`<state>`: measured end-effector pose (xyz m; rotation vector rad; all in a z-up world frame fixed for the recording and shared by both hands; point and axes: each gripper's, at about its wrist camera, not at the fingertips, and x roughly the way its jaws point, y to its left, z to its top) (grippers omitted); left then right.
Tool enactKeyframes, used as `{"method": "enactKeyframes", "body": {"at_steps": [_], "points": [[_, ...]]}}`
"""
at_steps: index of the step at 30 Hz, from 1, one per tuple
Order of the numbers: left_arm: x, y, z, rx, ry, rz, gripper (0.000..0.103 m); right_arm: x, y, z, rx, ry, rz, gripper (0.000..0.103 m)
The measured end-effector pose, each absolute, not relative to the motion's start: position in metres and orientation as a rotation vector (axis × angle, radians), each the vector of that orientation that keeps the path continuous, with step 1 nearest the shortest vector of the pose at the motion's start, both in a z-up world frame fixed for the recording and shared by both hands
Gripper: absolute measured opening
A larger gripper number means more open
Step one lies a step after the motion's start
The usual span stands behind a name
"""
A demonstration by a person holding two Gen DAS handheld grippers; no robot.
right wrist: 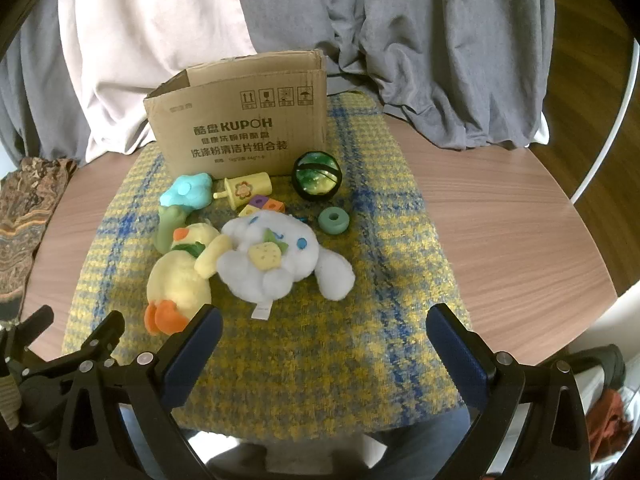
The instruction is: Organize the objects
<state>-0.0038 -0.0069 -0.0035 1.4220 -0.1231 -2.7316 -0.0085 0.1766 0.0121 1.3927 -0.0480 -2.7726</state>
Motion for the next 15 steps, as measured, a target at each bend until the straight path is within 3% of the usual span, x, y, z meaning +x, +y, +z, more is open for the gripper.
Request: {"method": "enactKeyframes", "body": {"at_steps": [15], "points": [[-0.0035,-0.0079,-0.0033,1.409,-0.126,-2.729,0.102,-0.0098,0.1765,0.0113,1.395,-0.047,-2.765,0.102]]}}
